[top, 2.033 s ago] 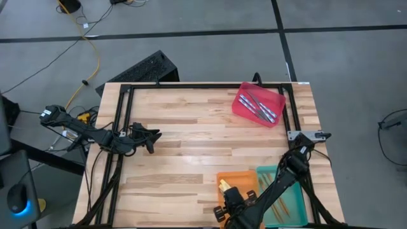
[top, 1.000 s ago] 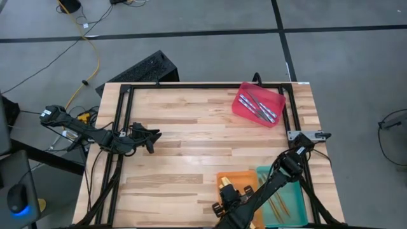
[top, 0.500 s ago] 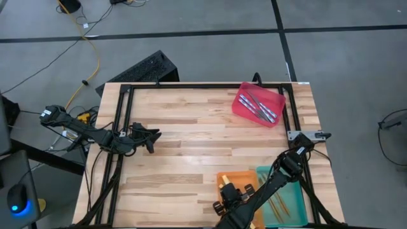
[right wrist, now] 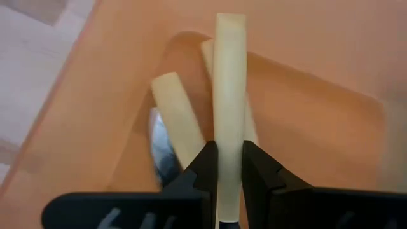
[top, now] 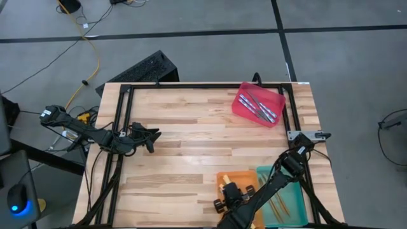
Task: Sort silverware by color (type)
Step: Put the yellow knife into the orange bin
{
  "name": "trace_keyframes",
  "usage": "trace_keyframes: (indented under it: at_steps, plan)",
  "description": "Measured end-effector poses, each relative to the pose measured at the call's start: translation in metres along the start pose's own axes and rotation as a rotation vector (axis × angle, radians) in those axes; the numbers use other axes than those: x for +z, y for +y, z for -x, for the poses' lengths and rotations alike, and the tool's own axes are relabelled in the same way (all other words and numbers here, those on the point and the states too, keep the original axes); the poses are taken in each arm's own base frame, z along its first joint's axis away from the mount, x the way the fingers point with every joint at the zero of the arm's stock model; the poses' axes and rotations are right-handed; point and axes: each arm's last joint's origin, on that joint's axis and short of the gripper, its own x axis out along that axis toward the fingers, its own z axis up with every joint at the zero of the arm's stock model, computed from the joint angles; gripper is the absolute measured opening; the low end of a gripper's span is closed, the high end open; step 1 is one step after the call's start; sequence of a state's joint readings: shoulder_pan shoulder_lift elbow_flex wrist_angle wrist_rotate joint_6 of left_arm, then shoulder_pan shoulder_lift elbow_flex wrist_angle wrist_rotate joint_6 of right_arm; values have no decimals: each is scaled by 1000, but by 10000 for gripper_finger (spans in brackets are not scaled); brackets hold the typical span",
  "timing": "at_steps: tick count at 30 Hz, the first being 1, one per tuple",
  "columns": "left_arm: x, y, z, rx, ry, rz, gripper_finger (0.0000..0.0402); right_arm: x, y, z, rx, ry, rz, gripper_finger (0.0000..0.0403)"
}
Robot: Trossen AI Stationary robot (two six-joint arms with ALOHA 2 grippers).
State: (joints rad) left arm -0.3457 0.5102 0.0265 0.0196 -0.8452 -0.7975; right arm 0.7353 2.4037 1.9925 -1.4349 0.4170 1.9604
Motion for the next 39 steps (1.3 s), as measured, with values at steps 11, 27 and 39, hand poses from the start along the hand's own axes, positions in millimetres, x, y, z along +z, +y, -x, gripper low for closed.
trace_keyframes:
  at_steps: [11, 27, 39]
  plan:
    - [0, 0, 0, 6, -5, 4, 122, -2, 2, -4, 27, -26, -15, 69]
    - [0, 0, 0, 5, -5, 11, 122, -3, 3, -6, 31, -24, -13, 105]
    - [0, 0, 0, -2, 2, 12, 122, -2, 3, -5, 42, -48, 37, 105]
